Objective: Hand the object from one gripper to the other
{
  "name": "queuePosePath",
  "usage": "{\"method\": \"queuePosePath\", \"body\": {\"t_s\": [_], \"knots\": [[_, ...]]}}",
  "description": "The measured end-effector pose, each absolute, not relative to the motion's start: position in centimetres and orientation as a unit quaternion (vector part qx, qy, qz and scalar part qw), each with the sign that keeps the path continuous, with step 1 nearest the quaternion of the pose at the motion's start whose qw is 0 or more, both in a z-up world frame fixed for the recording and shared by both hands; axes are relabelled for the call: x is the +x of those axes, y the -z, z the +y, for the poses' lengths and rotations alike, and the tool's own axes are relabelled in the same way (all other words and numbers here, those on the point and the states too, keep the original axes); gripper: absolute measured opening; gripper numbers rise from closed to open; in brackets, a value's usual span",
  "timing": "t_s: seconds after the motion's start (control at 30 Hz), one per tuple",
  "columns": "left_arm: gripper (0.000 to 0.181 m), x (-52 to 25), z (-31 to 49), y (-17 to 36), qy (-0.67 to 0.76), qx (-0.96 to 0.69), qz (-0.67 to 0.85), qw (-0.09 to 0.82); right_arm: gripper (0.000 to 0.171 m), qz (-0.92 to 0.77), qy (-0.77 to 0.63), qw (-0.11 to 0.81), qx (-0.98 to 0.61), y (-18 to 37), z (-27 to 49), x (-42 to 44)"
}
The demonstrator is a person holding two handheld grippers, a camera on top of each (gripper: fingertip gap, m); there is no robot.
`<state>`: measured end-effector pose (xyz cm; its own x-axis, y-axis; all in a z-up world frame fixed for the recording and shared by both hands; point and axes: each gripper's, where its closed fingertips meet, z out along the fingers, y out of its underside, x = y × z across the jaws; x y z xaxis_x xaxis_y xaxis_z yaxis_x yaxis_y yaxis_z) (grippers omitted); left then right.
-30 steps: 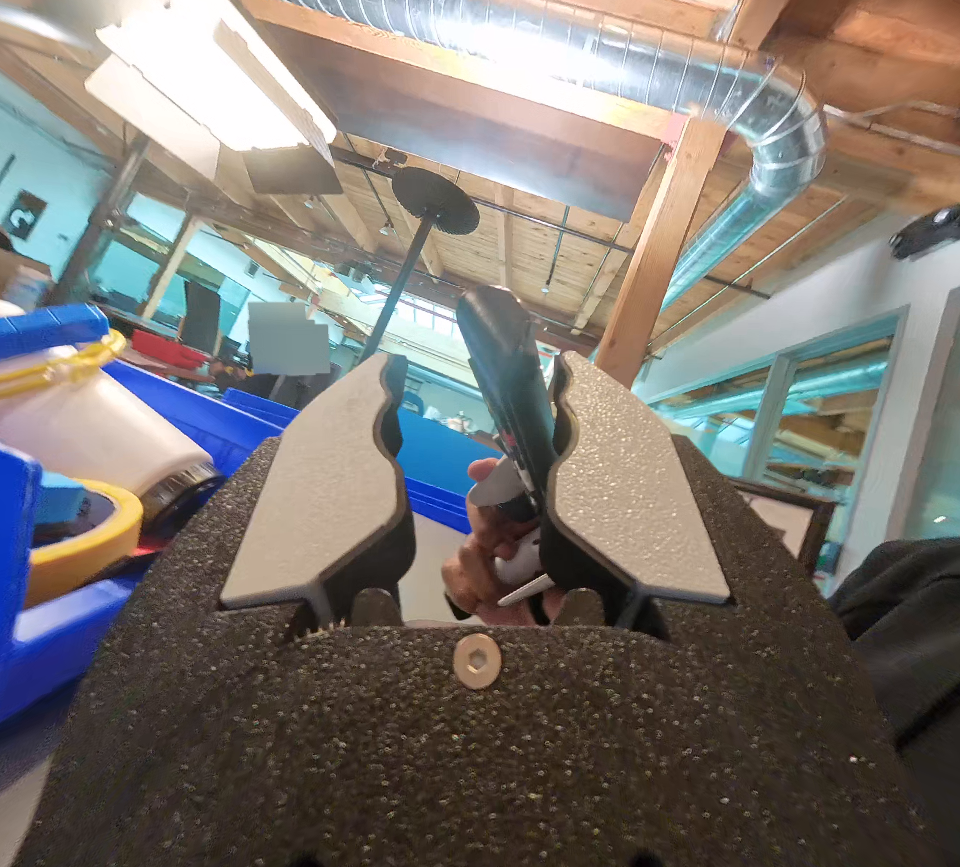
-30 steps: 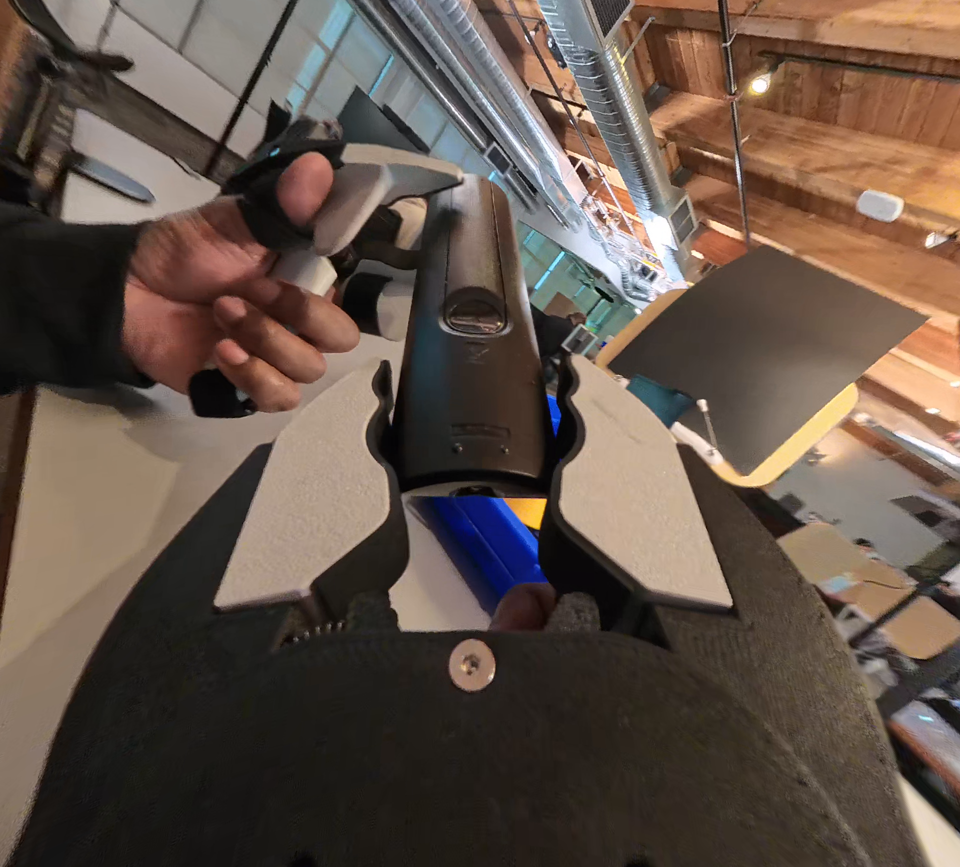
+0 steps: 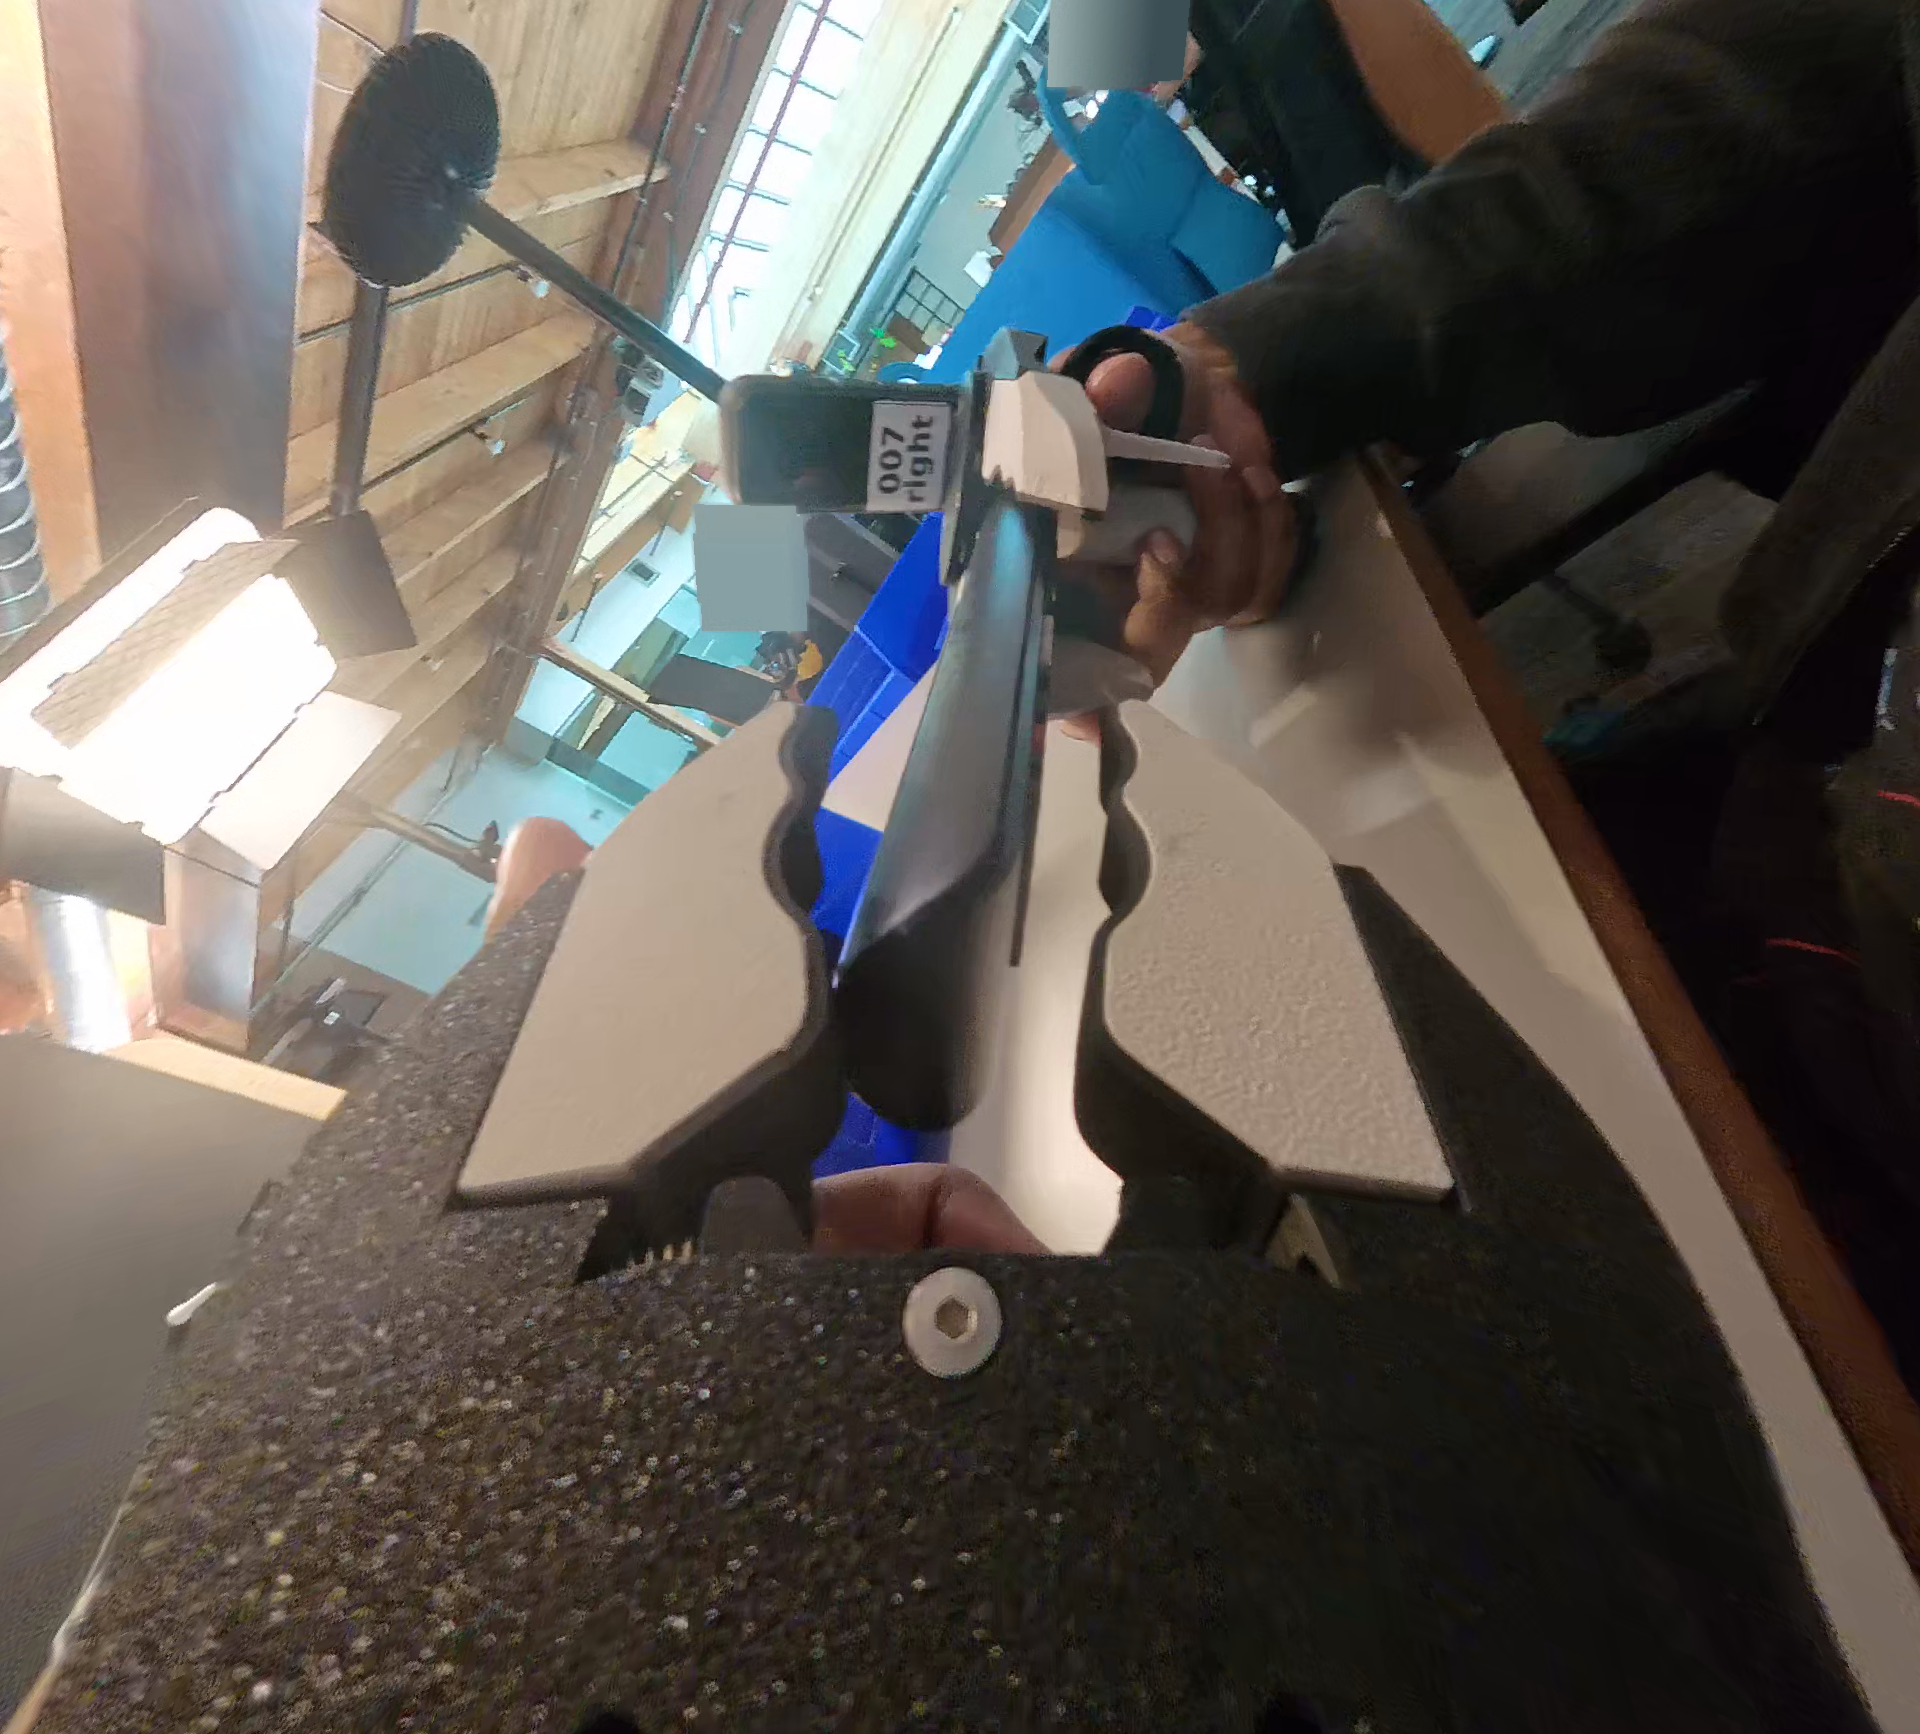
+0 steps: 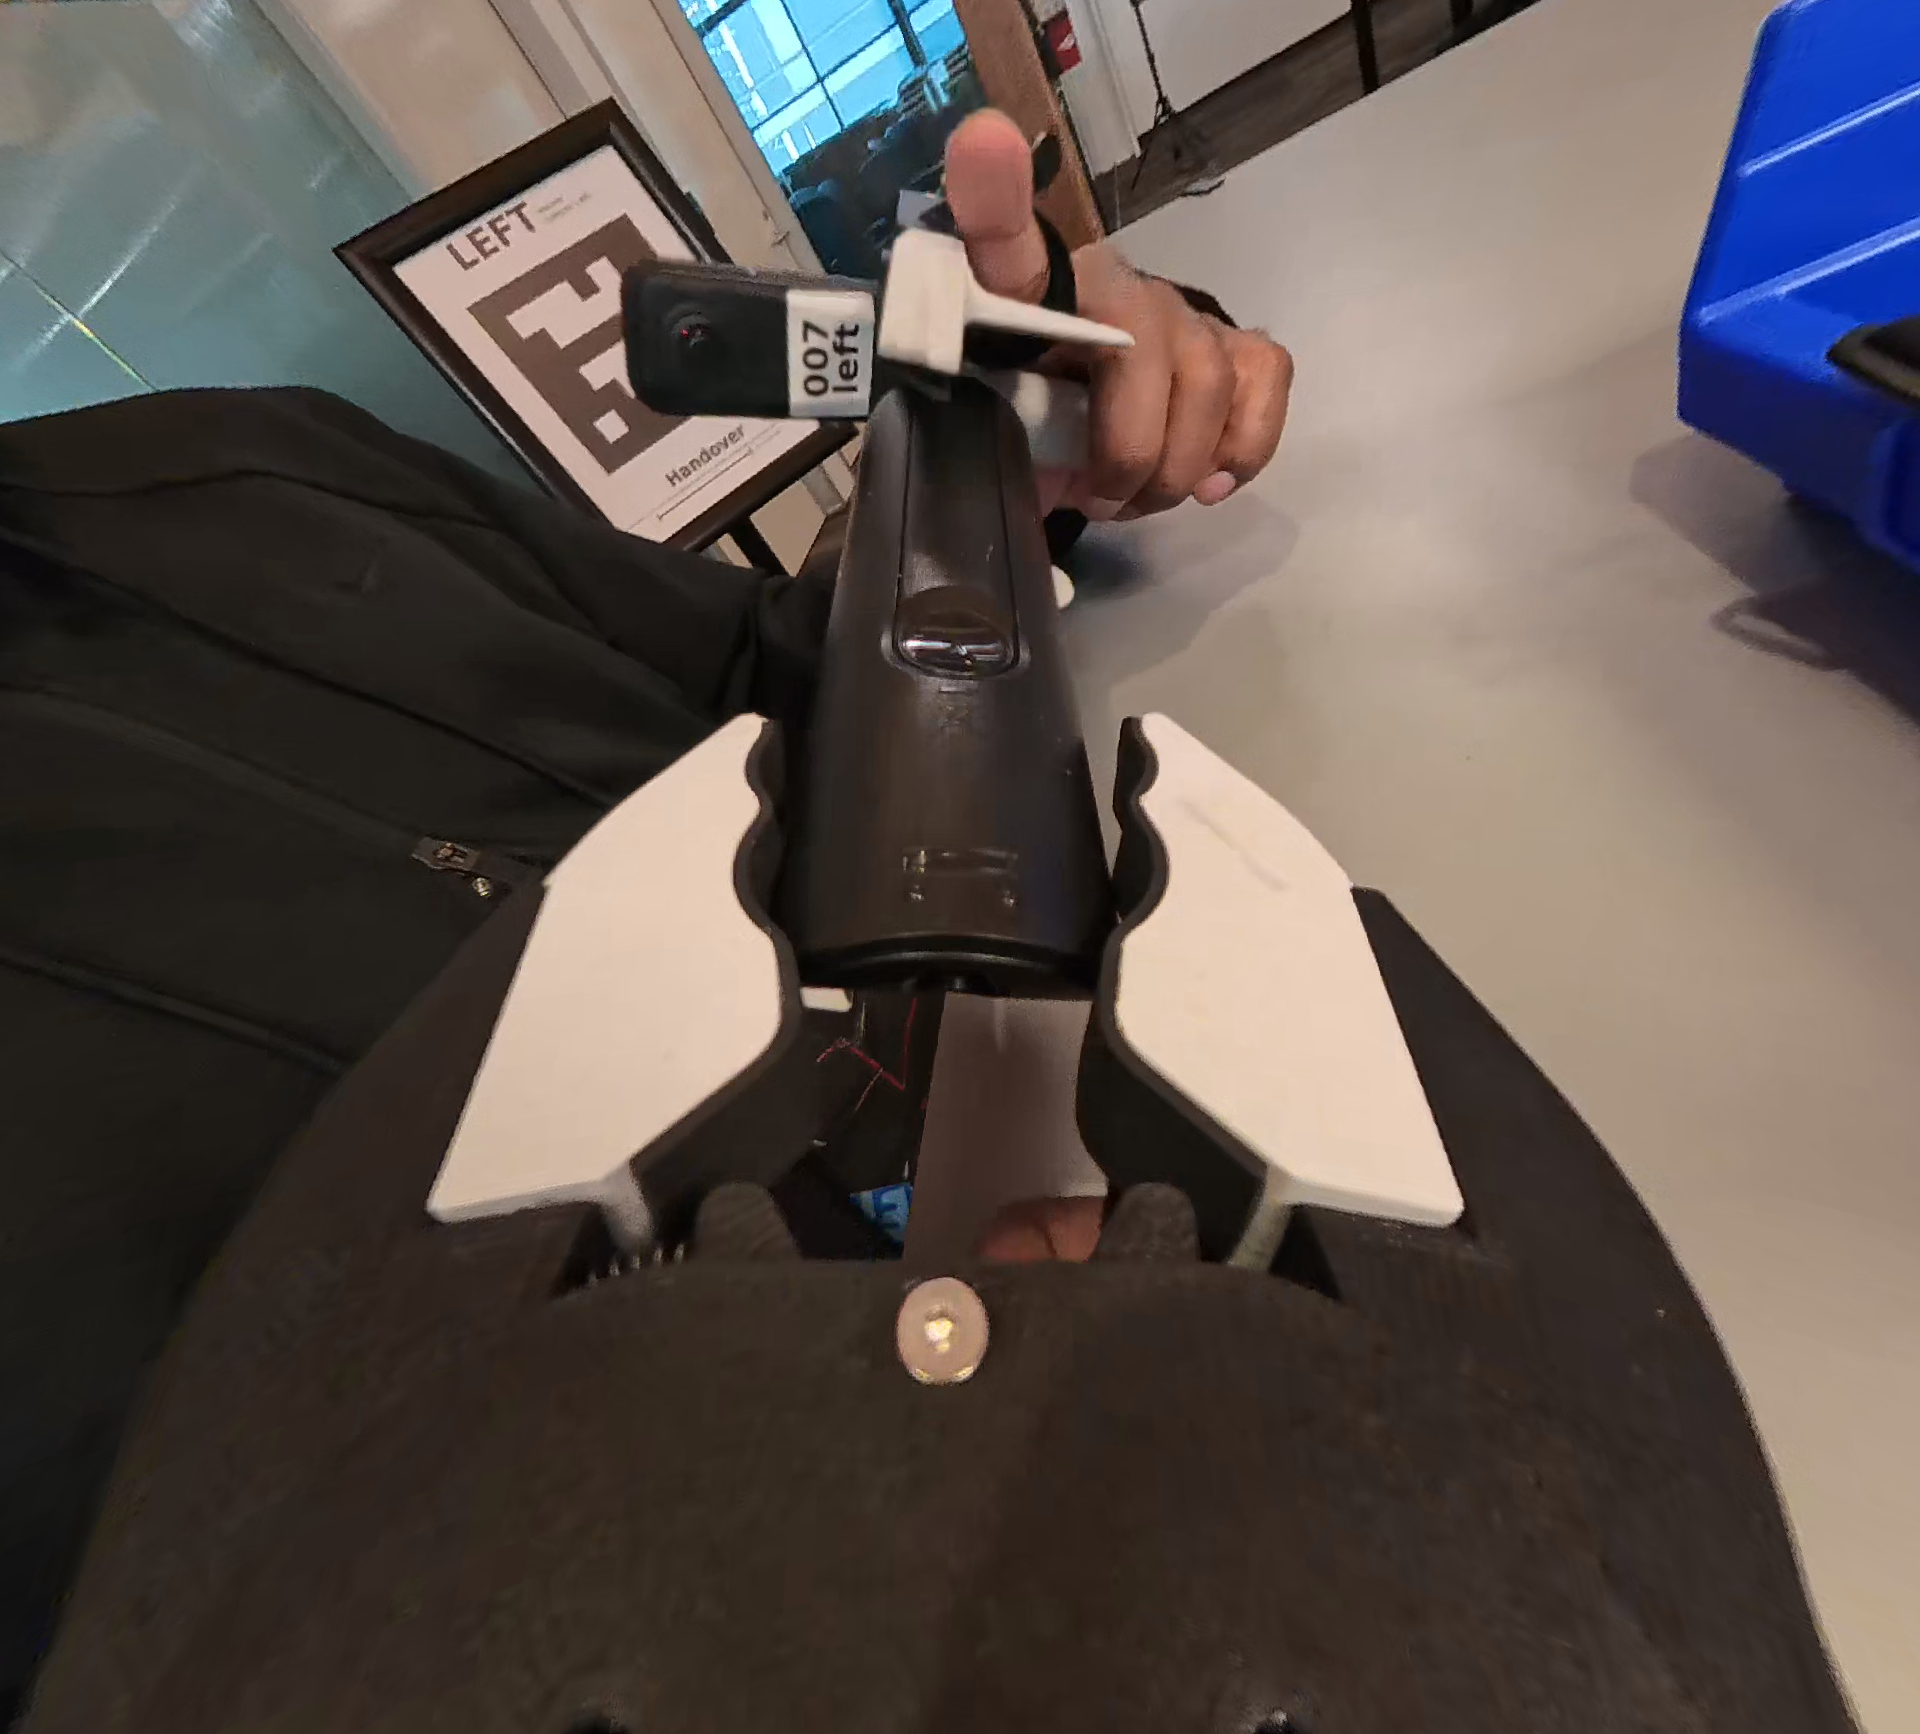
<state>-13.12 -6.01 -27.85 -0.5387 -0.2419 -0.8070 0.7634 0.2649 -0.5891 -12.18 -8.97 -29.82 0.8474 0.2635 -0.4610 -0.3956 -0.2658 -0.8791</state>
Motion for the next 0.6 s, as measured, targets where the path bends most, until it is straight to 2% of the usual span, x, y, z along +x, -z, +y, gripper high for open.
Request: {"method": "queuePosePath", "body": {"t_s": [0.13, 0.6], "knots": [[0.041, -13.0, -6.6, 29.1, 0.555, 0.205, 0.683, 0.428, 0.061, 0.025, -0.279, 0.596, -0.752, 29.9, -9.8, -12.8], [0.040, -13.7, -8.4, 29.6, 0.553, 0.219, 0.683, 0.424, 0.061, 0.040, -0.282, 0.589, -0.756, 30.2, -9.8, -12.5]]}}
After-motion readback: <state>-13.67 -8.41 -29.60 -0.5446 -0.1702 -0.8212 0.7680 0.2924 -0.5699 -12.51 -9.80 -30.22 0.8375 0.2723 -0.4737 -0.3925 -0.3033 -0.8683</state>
